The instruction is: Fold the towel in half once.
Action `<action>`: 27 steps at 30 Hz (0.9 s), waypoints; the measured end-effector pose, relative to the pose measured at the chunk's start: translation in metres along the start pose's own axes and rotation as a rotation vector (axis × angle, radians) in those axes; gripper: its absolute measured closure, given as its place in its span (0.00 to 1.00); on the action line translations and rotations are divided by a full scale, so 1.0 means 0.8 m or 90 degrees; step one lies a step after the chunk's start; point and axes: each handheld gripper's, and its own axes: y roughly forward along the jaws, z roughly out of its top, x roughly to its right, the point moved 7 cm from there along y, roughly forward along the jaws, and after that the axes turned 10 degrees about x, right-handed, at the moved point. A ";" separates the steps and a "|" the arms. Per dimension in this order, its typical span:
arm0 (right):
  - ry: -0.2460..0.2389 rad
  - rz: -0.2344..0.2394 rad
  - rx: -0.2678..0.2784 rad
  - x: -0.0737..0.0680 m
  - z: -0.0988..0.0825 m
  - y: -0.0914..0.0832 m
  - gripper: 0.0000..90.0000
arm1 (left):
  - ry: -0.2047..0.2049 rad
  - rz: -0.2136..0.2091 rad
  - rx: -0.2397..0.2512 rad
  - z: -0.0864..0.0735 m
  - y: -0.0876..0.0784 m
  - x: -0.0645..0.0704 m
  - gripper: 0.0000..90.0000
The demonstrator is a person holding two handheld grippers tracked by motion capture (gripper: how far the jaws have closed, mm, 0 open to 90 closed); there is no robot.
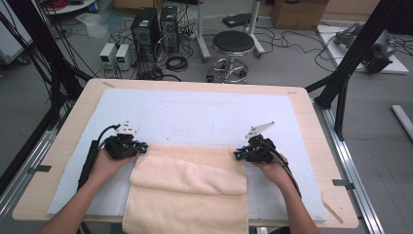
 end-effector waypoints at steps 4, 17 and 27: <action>-0.015 -0.036 0.004 0.014 0.023 0.000 0.93 | -0.019 0.041 0.030 0.022 0.008 -0.017 0.93; 0.005 -0.140 0.042 0.113 0.112 0.003 0.94 | -0.052 0.115 0.063 0.122 0.050 -0.086 0.93; 0.049 -0.132 0.031 0.130 0.079 0.017 0.65 | -0.080 0.077 0.020 0.080 0.070 -0.092 0.66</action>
